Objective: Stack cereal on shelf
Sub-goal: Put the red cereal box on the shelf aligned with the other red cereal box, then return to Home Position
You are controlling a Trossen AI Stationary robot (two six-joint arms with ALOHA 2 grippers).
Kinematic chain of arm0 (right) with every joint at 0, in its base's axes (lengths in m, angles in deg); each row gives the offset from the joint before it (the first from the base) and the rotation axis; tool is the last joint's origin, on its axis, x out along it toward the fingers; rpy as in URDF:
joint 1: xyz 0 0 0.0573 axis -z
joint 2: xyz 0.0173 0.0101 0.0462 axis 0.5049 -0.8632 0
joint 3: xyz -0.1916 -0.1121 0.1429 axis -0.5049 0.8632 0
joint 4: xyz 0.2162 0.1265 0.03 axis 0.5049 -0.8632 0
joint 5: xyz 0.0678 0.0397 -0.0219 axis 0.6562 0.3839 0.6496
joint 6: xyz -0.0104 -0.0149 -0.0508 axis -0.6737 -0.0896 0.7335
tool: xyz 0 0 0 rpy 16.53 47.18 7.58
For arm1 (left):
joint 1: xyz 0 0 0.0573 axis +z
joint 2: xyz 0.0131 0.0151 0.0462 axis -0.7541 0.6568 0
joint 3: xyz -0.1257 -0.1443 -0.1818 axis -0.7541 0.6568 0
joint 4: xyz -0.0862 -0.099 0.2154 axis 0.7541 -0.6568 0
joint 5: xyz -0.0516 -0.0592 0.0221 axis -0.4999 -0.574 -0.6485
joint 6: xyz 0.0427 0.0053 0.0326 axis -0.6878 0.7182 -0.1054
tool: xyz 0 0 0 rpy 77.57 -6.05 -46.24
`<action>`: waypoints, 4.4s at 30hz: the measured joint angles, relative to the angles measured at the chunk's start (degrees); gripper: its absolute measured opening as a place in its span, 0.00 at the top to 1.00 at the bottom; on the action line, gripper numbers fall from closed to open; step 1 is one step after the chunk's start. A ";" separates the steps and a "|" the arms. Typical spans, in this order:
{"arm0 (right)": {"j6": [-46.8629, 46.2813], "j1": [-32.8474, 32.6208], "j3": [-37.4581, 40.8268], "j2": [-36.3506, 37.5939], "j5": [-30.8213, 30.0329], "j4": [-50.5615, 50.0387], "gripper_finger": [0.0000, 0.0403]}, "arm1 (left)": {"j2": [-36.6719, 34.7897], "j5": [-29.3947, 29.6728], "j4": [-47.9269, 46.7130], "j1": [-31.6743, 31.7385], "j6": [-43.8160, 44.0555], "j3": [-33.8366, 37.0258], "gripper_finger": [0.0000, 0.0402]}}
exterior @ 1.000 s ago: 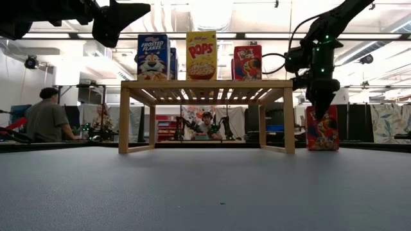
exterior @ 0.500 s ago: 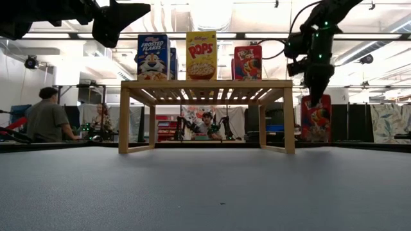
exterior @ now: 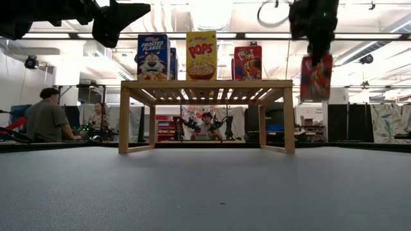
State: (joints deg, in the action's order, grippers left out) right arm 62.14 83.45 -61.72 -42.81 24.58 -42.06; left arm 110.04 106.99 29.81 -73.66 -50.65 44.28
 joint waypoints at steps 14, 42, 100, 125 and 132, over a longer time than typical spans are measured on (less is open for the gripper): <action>-3.19 -12.20 -16.07 6.18 8.64 -0.01 0.68 | 0.00 0.00 0.05 0.00 0.00 0.00 0.30; -4.86 -35.26 -33.12 -17.26 -8.46 -4.11 0.64 | 0.00 0.00 -0.26 0.00 1.07 0.00 0.30; -5.99 -39.55 -31.37 0.75 -1.70 18.16 0.50 | -5.50 0.00 -6.58 0.00 -0.20 0.01 0.30; -11.45 -41.99 57.16 50.99 5.23 86.29 0.50 | -50.90 7.53 -47.91 0.06 -0.30 5.49 0.36; -13.70 -41.99 72.41 56.17 4.78 97.60 0.50 | -64.29 7.56 -46.89 0.07 -0.50 15.75 0.44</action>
State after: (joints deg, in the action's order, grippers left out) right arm 48.44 41.46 10.69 13.36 29.36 55.54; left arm 45.74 114.55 -17.07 -73.59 -51.15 60.02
